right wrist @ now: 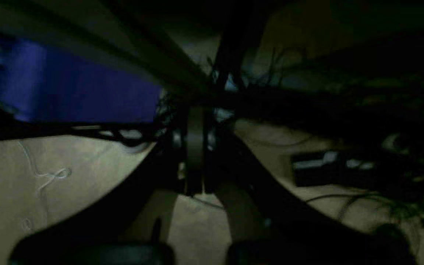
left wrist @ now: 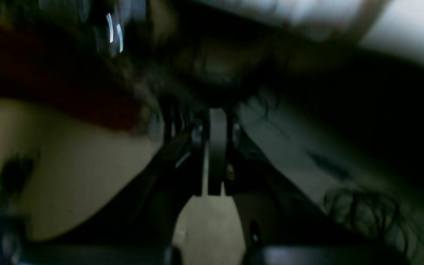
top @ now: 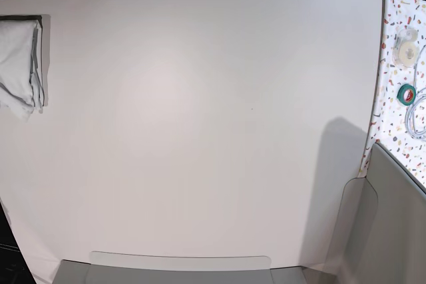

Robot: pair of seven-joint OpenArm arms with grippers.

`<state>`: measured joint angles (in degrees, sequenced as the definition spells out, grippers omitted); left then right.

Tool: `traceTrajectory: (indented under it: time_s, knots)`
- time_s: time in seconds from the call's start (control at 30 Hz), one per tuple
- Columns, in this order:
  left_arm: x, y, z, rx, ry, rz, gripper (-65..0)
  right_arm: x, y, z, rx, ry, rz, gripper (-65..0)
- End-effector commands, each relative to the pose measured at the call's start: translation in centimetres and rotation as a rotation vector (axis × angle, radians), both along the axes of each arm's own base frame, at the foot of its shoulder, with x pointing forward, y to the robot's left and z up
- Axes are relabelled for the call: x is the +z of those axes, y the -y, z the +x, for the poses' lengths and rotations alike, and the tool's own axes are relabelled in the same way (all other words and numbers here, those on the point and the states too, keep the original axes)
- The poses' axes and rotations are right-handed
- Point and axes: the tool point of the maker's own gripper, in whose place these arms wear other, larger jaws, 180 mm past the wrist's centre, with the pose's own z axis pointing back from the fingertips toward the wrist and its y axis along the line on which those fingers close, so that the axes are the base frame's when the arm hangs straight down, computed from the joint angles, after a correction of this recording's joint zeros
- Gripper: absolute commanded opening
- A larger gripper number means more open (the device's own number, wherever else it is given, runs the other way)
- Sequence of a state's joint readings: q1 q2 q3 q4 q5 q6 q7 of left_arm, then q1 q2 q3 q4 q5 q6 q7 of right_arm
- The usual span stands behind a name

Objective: Layout the t-shirt on the table in an organized manner, then fold the t-shirt properly

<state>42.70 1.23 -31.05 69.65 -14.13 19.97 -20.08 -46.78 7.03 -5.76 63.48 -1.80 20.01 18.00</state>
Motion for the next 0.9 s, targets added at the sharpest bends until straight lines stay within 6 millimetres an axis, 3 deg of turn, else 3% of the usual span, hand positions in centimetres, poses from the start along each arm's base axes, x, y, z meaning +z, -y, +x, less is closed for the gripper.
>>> traceTrajectory:
  time_s: [0.0,0.17,0.3,0.4,0.53,0.67,0.87]
  knots:
    - [-0.5,0.0,-0.4,-0.005,-0.012,0.002,-65.0,-0.1,0.0,0.0,0.001,0.007,0.01,-65.0]
    - [-6.9,3.4,-1.4,0.042,-0.092,-0.136,-65.0,-3.3,1.6,1.1,-0.041,-0.038,-0.016,-65.0]
    - [-11.3,6.4,-0.6,0.066,-0.135,-0.244,-65.0,-5.7,2.8,1.6,-0.135,-0.098,-0.016,-65.0]
    - [-13.8,8.1,1.1,0.017,-0.181,-0.311,-65.0,-7.3,3.8,1.6,-0.199,-0.148,-0.022,-65.0]
    - [-16.3,10.7,3.3,-0.097,-0.252,-0.379,-65.0,-9.2,4.2,1.0,-0.265,-0.247,-0.03,-65.0]
    - [-17.9,13.6,6.5,-0.281,-0.318,-0.423,-65.0,-10.5,2.5,1.5,-0.318,-0.298,-0.007,-65.0]
    - [-19.5,18.4,8.4,-0.551,-0.45,-0.475,-65.0,-11.7,4.6,2.6,-0.485,-0.32,-0.112,-65.0]
